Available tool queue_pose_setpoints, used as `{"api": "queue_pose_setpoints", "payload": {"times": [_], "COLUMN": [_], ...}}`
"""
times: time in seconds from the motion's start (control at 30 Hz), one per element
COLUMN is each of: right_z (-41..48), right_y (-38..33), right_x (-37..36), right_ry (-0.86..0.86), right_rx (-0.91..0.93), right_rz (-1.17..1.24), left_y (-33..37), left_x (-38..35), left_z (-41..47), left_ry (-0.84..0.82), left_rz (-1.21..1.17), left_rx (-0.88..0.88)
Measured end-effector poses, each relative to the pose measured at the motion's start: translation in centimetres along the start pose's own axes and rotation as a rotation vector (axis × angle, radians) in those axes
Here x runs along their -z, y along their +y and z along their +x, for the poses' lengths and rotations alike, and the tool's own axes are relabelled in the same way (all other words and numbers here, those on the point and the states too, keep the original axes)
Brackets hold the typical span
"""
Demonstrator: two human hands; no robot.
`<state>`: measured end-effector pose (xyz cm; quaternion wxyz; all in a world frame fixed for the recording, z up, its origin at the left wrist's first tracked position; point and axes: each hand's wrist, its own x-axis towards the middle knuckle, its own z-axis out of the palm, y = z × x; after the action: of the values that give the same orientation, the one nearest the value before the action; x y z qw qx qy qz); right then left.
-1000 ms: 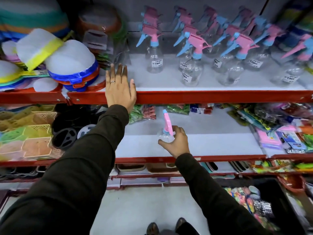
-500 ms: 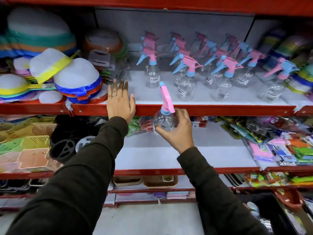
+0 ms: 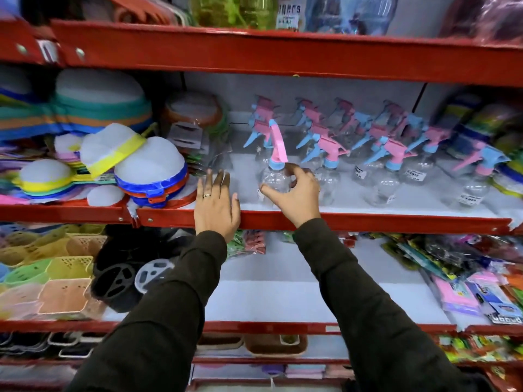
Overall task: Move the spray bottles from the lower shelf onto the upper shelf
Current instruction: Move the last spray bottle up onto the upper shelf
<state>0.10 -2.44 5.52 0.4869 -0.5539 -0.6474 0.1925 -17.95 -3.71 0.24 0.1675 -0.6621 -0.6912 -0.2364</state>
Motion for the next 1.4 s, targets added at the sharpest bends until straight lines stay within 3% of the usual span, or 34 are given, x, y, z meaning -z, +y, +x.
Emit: {"api": "queue_pose_setpoints", "payload": {"times": [0.23, 0.4, 0.73, 1.07, 1.4], "right_z": [1.6, 1.5, 1.3, 0.8, 0.8], "right_y": [1.3, 1.5, 0.7, 0.9, 0.9], "right_x": [-2.2, -2.4, -2.1, -2.5, -2.0], "right_ry": [-0.033, 0.006, -0.069, 0.001, -0.051], "right_rx": [-0.063, -0.121, -0.075, -0.124, -0.095], "right_rz": [-0.047, 0.054, -0.007, -0.023, -0.003], "left_y": [-0.1, -0.2, -0.1, -0.1, 0.0], "left_x": [-0.2, -0.3, -0.1, 0.0, 0.4], "left_z": [0.1, 0.1, 0.0, -0.1, -0.1], "left_ry": [0.016, 0.022, 0.010, -0.017, -0.090], "left_rz": [-0.011, -0.013, -0.008, 0.000, -0.083], "left_rx": [-0.001, -0.007, -0.006, 0.004, 0.040]}}
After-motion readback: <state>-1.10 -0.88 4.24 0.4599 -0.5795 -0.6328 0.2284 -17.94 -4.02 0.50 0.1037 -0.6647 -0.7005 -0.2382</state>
